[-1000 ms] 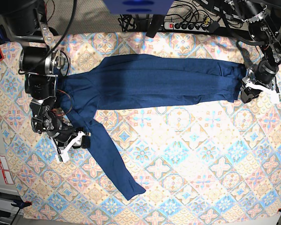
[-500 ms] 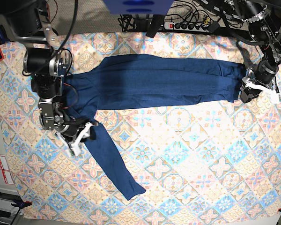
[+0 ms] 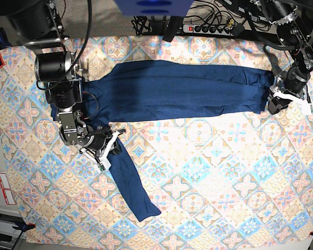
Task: Fold the T-shirt properly
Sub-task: 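Move the right gripper to the extended sleeve and grasp it, then fold the held sleeve with the right gripper onto the shirt body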
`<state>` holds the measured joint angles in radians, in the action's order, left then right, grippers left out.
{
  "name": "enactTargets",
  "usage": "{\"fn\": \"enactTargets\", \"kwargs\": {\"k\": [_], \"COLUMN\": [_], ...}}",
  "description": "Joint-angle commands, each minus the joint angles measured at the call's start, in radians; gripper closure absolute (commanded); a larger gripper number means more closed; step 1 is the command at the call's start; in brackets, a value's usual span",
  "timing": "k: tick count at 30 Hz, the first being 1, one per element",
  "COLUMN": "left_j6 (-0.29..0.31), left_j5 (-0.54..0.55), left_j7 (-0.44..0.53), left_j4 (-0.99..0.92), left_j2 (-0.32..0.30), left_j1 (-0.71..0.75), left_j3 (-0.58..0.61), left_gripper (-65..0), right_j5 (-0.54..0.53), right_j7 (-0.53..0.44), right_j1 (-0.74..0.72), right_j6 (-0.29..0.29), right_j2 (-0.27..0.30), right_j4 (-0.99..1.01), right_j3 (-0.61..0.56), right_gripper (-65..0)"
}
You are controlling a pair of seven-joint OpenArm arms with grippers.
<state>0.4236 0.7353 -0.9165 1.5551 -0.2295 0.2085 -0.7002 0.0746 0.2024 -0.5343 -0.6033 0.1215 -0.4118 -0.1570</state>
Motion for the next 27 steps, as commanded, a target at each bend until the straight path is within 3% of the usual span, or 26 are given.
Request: {"fn": "enactTargets", "kwargs": {"k": [1,4,6,7,11,17,22,27], "left_j6": [0.007,0.007,0.007,0.007,0.007,0.007,0.007,0.007], "left_j5": [0.020,0.020,0.020,0.020,0.019,0.019,0.017,0.017], "left_j7": [0.015,0.017,0.018,0.018,0.020,0.021,0.021,0.021], "left_j4": [0.018,0.018,0.018,0.018,0.018,0.018,0.018,0.018], "left_j2": [-0.015,-0.015,-0.015,-0.015,-0.015,-0.015,-0.015,-0.015], "left_j1": [-0.005,-0.005,-0.005,-0.005,-0.005,-0.010,-0.010,-0.007], "left_j3": [-0.005,-0.005,-0.005,-0.005,-0.005,-0.003,-0.003,-0.003], "left_gripper": [-24.4,-24.4,-24.4,-24.4,-24.4,-24.4,-24.4,-24.4], "right_j5": [0.046,0.046,0.046,0.046,0.046,0.044,0.044,0.047], "right_j7": [0.082,0.113,0.180,0.223,0.377,0.477,0.474,0.457], "right_j1": [0.004,0.036,0.107,0.138,0.270,0.421,0.428,0.291], "right_j6": [-0.016,-0.022,-0.088,-0.095,-0.095,-0.095,-0.095,-0.095], "right_j2": [0.000,0.007,0.007,0.007,0.004,-0.007,-0.021,-0.021], "right_j4": [-0.014,-0.124,-0.267,-0.352,-0.666,-0.955,-1.022,-0.864], "right_j3": [0.007,0.041,0.078,0.098,0.156,0.158,0.165,0.165], "right_gripper": [-1.0,-1.0,-1.0,-1.0,-1.0,-1.0,-1.2,-7.2]}}
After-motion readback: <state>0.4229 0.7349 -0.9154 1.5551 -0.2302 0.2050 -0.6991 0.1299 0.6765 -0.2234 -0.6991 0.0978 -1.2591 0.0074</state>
